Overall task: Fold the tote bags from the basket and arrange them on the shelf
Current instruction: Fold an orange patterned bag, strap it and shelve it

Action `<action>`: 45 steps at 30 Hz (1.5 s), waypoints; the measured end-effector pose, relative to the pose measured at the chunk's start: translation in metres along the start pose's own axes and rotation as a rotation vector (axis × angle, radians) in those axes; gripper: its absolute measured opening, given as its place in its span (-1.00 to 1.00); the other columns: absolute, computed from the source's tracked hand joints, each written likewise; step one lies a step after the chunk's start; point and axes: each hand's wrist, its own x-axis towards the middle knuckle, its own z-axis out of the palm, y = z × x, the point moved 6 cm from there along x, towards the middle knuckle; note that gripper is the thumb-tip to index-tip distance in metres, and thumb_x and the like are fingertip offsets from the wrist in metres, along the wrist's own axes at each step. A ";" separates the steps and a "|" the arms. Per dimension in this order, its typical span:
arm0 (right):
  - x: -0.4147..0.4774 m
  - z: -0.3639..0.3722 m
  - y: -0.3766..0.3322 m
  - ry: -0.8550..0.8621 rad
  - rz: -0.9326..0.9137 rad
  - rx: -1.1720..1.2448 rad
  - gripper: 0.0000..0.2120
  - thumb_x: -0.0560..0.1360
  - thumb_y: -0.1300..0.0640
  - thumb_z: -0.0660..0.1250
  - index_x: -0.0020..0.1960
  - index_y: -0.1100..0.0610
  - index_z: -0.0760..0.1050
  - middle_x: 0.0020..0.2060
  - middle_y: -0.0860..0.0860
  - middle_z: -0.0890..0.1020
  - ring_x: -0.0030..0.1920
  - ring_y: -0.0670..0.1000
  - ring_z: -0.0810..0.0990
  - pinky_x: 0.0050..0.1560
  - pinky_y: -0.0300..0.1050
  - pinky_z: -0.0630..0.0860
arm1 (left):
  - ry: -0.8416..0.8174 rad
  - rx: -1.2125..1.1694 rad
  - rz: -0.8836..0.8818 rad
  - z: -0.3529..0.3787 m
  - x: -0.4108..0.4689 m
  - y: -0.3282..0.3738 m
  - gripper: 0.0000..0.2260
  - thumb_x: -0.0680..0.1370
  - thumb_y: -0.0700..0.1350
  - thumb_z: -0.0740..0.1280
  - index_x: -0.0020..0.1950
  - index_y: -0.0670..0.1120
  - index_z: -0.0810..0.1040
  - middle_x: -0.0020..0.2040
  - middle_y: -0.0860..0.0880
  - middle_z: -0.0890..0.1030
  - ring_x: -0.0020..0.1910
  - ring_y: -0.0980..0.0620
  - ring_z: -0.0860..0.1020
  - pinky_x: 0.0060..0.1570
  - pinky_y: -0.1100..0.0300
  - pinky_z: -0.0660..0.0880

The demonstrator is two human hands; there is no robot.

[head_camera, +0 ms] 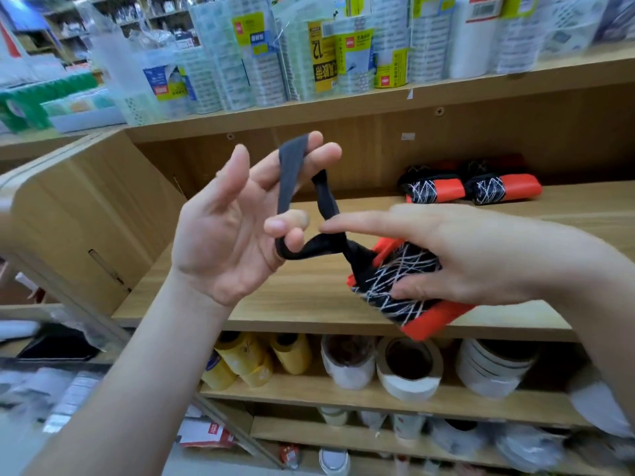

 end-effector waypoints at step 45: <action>0.008 0.010 -0.009 0.004 0.049 -0.175 -0.15 0.55 -0.01 0.34 0.29 -0.61 -0.29 0.21 -0.32 0.43 0.15 -0.20 0.44 0.18 -0.23 0.40 | 0.178 0.171 0.006 -0.011 0.009 -0.011 -0.41 0.62 0.18 0.00 0.42 -0.26 0.33 0.05 -0.14 0.63 -0.34 0.07 0.62 -0.19 0.12 0.64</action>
